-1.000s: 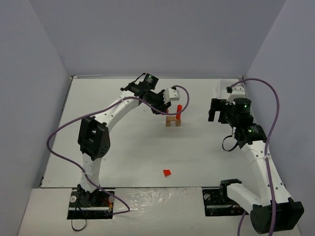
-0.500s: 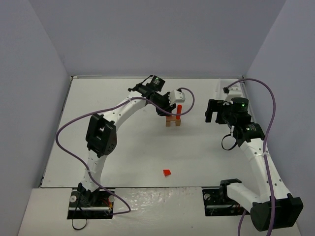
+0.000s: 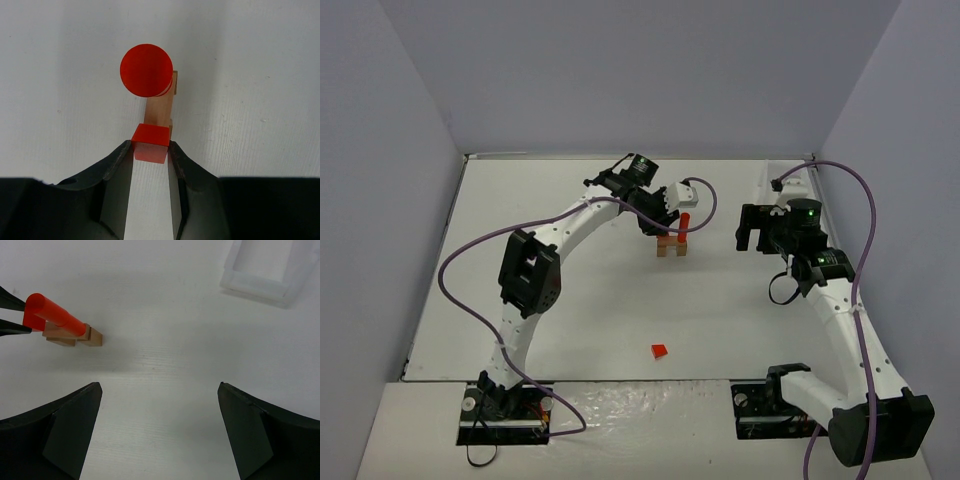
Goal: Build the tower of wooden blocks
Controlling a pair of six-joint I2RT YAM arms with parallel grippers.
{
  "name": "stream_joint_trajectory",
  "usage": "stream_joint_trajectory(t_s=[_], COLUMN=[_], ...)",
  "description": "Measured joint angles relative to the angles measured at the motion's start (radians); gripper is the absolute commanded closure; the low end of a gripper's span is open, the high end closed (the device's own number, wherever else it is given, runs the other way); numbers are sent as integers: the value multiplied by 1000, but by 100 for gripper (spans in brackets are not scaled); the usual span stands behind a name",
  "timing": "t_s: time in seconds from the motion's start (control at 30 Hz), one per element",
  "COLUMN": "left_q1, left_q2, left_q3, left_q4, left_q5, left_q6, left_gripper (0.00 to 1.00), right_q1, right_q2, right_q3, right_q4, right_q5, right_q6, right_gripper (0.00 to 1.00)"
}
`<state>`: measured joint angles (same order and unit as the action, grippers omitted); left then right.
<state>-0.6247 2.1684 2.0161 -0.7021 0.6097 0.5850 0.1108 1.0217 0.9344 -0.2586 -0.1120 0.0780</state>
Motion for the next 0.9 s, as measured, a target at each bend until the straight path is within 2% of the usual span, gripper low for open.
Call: stream_joint_trajectory(t_s=[0.9], left_q1=[-19], left_q2=[29], left_q3=[11], left_q4=[0], left_q5=[-27], left_q6=[-46], left_gripper=[99], right_q1=[0], right_q2=[5], right_q3=[-5], right_q4=[0], right_q5=[8], right_q6=[-3], right_gripper=[1])
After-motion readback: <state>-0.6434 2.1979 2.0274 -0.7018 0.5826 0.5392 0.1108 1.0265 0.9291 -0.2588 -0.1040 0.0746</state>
